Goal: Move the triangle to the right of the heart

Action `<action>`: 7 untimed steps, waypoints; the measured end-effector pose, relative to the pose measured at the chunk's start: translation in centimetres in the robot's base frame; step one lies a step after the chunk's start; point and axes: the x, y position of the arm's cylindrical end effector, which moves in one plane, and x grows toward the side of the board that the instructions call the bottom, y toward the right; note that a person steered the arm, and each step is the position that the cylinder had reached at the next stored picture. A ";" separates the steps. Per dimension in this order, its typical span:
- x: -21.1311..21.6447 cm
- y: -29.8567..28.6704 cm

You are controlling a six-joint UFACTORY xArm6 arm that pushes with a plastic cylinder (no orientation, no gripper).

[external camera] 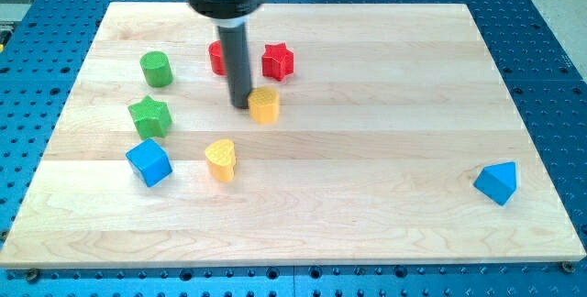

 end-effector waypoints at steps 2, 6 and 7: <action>-3.0 0.5; -4.8 4.9; -3.9 14.2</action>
